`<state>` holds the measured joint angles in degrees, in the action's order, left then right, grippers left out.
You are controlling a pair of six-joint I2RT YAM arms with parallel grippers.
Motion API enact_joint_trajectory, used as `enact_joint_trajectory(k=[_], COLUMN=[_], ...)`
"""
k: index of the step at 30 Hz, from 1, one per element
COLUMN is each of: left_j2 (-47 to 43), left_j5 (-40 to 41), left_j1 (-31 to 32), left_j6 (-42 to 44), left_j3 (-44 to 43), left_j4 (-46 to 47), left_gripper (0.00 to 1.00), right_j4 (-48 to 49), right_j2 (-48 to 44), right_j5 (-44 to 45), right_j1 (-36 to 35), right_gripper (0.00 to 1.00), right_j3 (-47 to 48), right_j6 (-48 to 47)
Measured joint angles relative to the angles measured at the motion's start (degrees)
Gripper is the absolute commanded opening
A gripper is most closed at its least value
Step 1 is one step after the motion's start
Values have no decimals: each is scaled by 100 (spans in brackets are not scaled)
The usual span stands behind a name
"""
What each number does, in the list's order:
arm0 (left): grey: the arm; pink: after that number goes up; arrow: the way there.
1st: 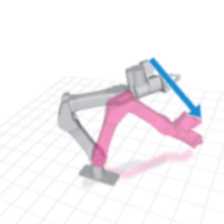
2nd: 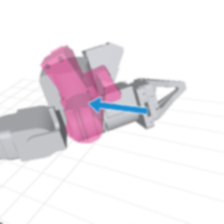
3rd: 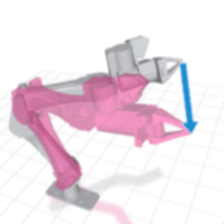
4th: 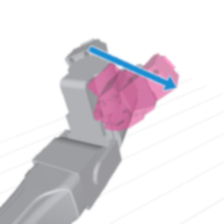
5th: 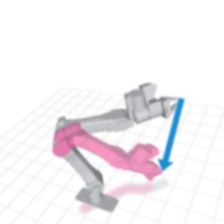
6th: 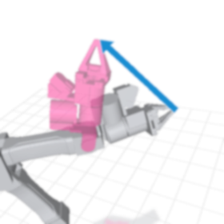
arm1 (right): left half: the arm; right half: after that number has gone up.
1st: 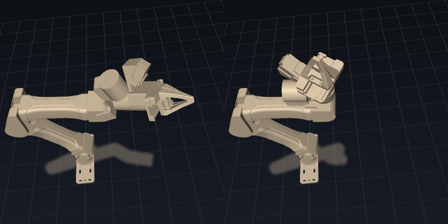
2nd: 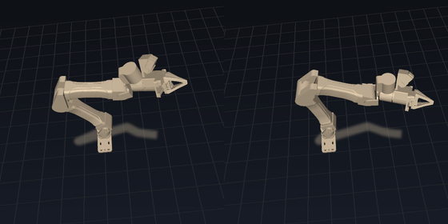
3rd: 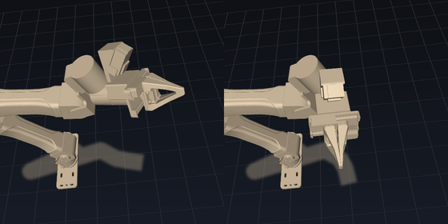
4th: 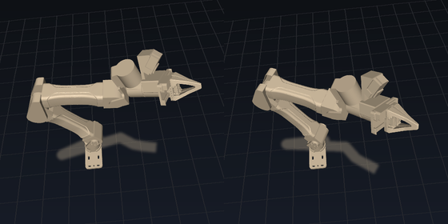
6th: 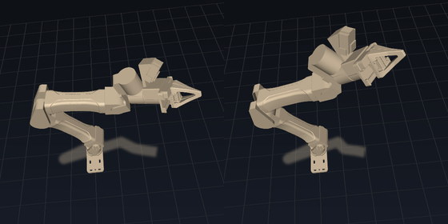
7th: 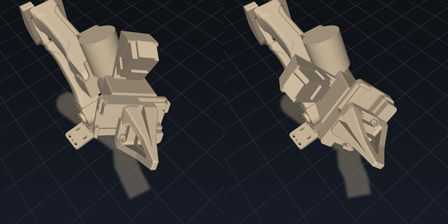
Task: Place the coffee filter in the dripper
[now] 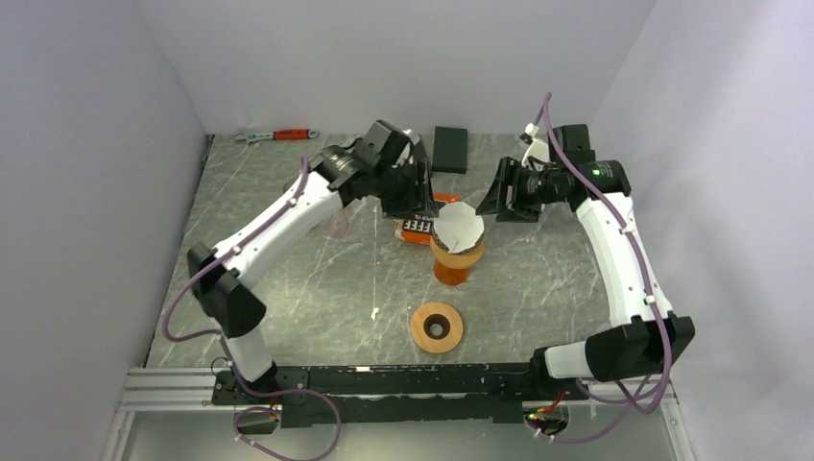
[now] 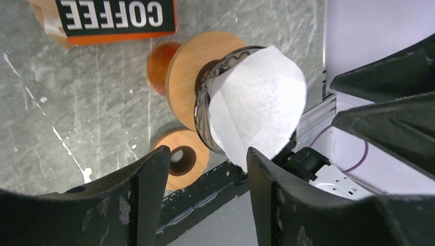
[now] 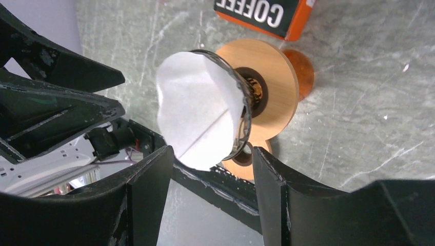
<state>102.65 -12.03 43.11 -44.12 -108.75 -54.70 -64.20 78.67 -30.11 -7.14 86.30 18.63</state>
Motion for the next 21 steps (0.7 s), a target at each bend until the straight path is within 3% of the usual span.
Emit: enact_joint_trajectory(k=[4, 13, 21], left_j2=[-789, -2188, -2260], left_j5=[186, 721, 1137], left_j1=[-109, -780, -1587], left_j6=[127, 144, 142], left_j3=[586, 1891, 2559], left_j4=[459, 1178, 846], left_gripper=[65, 80, 89], right_j4=[90, 487, 826], right_j2=[-278, -769, -918], right_j5=[-50, -42, -44], right_j1=[85, 326, 595], right_gripper=[66, 98, 100], right_j3=[219, 365, -2], right_j6=[13, 164, 308])
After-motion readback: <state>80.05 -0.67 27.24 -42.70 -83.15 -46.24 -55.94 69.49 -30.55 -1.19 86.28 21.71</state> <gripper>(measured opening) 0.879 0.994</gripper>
